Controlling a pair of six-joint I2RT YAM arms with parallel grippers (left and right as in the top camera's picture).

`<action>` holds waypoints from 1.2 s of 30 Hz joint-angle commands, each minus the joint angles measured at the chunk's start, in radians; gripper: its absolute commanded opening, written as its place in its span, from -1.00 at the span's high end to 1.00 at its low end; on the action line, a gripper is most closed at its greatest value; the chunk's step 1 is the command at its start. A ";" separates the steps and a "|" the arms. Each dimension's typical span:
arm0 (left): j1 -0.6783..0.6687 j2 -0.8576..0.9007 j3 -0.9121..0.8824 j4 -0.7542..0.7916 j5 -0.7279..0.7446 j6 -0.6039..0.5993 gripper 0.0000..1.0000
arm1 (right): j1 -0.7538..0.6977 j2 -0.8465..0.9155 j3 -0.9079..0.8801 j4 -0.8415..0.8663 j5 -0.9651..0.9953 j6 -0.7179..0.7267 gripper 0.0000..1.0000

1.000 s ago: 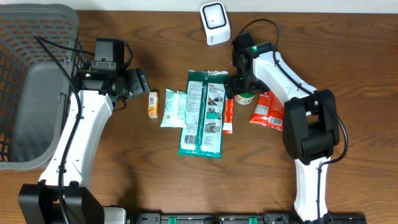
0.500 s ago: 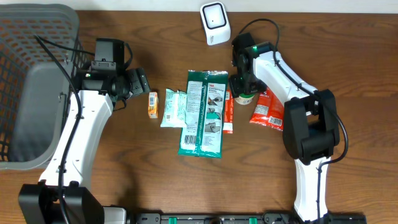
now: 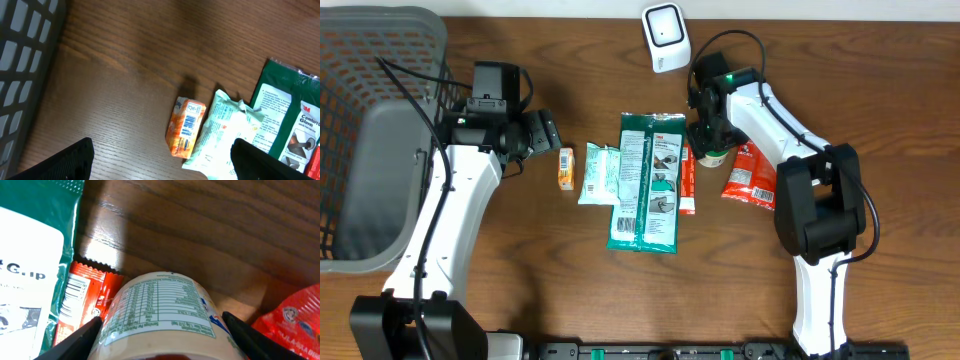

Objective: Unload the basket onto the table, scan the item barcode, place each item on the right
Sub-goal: 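Adjust the grip on the jar and lift it with the right gripper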

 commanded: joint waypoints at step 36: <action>0.003 -0.003 0.019 -0.002 -0.005 -0.002 -0.75 | -0.016 -0.029 0.068 -0.071 0.053 0.019 -0.41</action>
